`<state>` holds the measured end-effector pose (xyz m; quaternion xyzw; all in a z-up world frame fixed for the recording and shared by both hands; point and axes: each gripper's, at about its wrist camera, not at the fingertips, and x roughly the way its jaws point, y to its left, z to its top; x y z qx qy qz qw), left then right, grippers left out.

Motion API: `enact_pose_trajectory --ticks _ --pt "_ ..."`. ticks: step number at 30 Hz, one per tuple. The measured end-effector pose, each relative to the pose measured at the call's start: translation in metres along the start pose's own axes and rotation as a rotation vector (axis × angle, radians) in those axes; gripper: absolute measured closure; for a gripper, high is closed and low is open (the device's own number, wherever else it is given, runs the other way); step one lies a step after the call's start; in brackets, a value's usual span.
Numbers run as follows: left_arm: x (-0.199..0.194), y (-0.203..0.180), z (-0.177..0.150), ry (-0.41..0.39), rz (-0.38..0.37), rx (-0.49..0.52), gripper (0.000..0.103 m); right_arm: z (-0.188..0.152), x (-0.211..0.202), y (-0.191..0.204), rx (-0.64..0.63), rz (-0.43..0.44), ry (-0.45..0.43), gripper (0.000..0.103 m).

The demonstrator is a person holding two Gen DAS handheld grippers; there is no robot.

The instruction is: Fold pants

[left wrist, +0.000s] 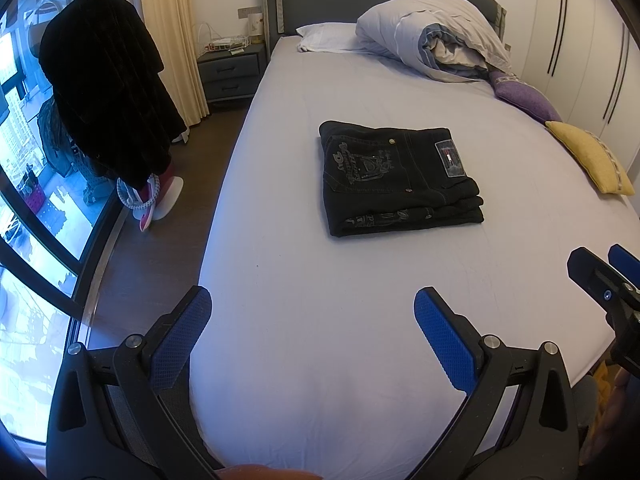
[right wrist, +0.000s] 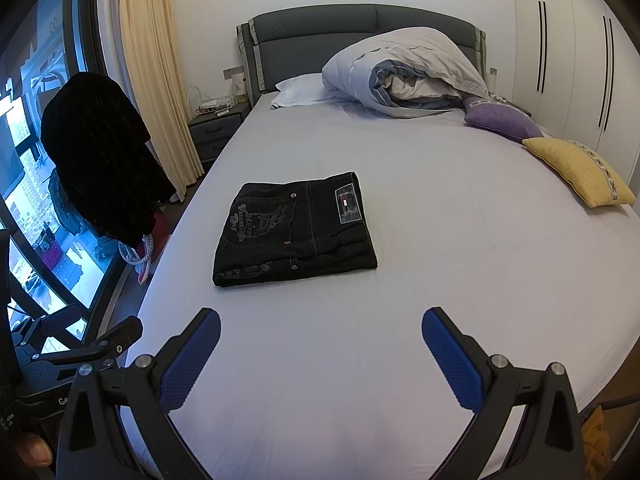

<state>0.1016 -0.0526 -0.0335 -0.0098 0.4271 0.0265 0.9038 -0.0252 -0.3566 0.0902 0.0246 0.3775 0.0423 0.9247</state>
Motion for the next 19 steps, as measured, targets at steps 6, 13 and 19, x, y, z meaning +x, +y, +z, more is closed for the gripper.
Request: enact_pose_trajectory --ticks 6,13,19 --pt "0.0010 -0.0005 -0.0034 0.003 -0.003 0.001 0.000 -0.0009 0.0016 -0.0003 -0.001 0.000 0.001 0.000" --pt "0.0007 -0.0002 -0.0034 0.003 -0.003 0.002 0.000 0.0003 0.0014 -0.0008 -0.001 0.001 0.002 0.000" --pt "0.0005 0.0012 -0.0033 0.004 -0.005 -0.005 0.000 -0.0018 0.0013 -0.0003 0.001 0.003 0.004 0.000"
